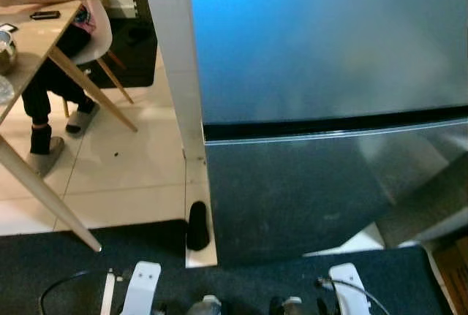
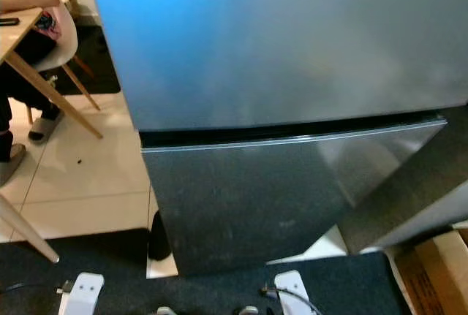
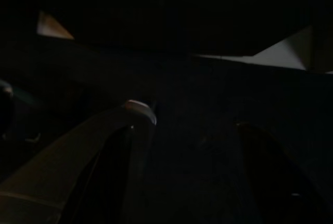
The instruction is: Restocking fridge
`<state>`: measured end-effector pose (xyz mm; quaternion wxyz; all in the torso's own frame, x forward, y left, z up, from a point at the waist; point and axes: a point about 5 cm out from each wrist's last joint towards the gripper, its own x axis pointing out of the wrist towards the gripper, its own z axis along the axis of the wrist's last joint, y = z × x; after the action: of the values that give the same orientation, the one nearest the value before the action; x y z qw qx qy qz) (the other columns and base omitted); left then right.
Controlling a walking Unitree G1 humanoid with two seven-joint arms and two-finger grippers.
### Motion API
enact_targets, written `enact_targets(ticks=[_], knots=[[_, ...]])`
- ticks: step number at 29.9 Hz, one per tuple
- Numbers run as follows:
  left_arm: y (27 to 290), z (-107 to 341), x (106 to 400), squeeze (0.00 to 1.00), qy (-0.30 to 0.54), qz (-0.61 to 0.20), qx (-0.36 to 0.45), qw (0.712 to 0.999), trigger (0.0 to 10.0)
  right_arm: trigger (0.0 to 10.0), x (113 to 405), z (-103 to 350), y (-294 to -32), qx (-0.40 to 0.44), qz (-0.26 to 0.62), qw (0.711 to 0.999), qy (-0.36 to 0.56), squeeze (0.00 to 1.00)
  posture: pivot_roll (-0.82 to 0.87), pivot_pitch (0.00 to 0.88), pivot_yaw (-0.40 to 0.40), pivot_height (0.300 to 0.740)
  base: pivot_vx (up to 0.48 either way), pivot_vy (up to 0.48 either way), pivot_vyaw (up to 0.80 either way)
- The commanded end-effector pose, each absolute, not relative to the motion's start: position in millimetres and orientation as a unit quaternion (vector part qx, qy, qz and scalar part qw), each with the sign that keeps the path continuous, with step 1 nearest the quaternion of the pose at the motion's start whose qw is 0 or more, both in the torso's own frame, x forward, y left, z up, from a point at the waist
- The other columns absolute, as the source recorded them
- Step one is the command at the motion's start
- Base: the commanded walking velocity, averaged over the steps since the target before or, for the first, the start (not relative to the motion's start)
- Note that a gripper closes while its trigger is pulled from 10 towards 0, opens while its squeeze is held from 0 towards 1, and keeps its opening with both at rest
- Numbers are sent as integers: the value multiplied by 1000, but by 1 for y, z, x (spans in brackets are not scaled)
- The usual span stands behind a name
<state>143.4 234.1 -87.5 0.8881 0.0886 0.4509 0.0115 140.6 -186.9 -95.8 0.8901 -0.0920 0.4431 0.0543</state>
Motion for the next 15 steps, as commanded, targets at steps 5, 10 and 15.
enact_targets(ticks=[5, 10, 15], knots=[[234, -92, 132, 0, 467, 9, 89, 880, 10000, 10000, 129, -100, -190, -89, 48, 881, 462, 0, -55, 119, -41, 723, -441, 0, 0], [235, -92, 132, 0, 466, 10, 89, 880, 10000, 10000, 128, -100, -189, -89, 48, 880, 463, 0, -55, 119, -39, 723, -385, 0, 0], [236, -92, 132, 0, 467, 13, 89, 880, 10000, 10000, 128, -101, -189, -89, 48, 880, 464, 0, -55, 117, -37, 723, 0, 0, 0]])
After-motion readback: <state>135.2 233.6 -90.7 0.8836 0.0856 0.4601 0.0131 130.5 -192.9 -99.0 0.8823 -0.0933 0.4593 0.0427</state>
